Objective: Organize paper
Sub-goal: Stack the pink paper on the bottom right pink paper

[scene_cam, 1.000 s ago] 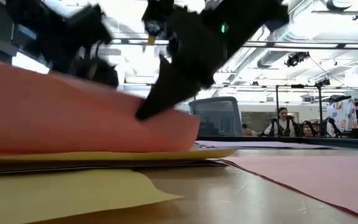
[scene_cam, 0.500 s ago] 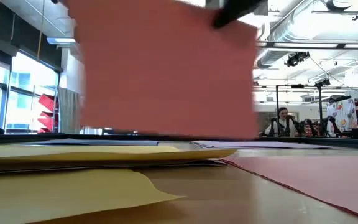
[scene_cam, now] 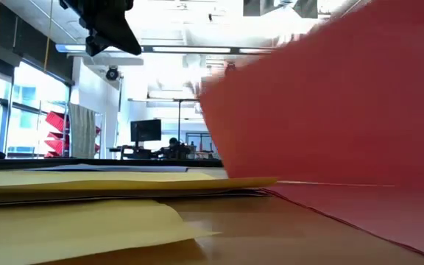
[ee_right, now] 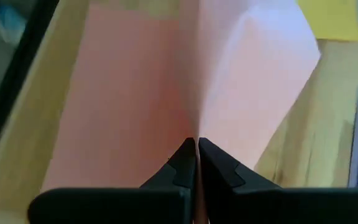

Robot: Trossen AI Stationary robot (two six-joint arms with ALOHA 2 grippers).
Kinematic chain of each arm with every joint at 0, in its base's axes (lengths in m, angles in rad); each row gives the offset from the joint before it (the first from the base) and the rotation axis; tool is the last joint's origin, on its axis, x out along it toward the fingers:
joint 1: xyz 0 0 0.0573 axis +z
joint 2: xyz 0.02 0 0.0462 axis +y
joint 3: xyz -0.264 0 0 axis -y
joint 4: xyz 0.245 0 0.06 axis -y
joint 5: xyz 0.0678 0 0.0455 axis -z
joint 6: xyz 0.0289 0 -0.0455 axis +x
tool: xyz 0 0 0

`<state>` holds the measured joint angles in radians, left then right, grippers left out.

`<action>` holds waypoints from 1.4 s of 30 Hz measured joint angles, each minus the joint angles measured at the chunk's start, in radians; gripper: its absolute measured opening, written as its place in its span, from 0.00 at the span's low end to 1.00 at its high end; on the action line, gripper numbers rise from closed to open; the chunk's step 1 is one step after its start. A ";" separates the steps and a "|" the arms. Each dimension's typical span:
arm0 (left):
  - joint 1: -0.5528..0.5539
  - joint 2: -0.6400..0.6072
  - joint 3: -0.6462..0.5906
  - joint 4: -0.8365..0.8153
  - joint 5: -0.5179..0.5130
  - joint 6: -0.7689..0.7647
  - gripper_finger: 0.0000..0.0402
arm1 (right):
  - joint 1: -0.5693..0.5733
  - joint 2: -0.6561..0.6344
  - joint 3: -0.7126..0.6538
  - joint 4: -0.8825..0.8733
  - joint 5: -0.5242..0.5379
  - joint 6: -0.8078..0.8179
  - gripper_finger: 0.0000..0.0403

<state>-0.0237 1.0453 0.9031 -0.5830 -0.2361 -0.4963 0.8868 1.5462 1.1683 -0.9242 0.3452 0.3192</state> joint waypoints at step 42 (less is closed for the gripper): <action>-0.026 0.041 0.001 0.000 0.051 -0.016 0.00 | 0.122 0.058 -0.137 0.007 -0.367 -0.183 0.07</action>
<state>-0.0498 1.0866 0.9039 -0.5831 -0.1852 -0.5121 1.0085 1.6039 1.0313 -0.9171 -0.0220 0.1360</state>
